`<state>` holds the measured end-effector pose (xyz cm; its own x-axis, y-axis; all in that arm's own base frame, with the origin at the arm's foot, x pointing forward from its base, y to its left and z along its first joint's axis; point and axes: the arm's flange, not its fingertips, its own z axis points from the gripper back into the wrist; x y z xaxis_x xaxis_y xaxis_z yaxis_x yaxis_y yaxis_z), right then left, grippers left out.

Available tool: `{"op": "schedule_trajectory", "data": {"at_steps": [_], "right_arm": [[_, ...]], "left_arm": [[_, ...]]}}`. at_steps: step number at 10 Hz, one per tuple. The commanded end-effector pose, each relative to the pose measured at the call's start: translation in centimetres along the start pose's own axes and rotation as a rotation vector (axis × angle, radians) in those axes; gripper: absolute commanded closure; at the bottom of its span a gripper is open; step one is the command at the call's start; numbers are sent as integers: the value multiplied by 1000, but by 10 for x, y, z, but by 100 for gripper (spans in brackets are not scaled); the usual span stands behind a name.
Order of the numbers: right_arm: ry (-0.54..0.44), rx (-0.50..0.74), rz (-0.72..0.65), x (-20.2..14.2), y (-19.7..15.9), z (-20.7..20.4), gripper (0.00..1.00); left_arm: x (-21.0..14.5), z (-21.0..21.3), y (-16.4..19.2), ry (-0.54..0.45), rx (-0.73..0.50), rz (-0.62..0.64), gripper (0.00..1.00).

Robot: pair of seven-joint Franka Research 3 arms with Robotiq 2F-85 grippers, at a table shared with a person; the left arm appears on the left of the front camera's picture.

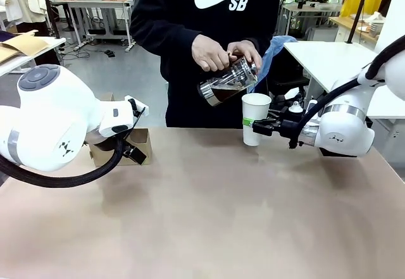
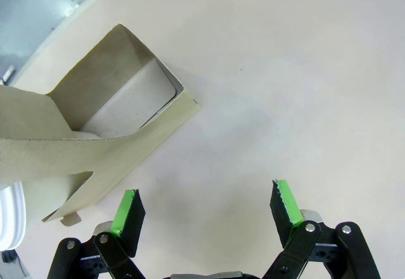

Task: Pour a drink into a cup and package it in a carrier.
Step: When a person places the Paper Cup Lid on the 600 ml Paper Cup , lift the 600 ml Paper Cup.

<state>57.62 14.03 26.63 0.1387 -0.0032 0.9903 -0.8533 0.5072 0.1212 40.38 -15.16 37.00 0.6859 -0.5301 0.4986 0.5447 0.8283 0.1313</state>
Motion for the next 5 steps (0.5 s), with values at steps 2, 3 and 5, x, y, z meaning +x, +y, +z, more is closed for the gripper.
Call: {"op": "schedule_trajectory", "data": {"at_steps": [2, 3, 5], "right_arm": [[-17, -12, -10, 2, 5, 0, 20], [-17, -12, -10, 2, 5, 0, 20], [-17, -12, -10, 2, 5, 0, 20]], "left_arm": [[0, 0, 0, -1, -1, 0, 0], [0, 0, 0, -1, -1, 0, 0], [0, 0, 0, -1, -1, 0, 0]]}}
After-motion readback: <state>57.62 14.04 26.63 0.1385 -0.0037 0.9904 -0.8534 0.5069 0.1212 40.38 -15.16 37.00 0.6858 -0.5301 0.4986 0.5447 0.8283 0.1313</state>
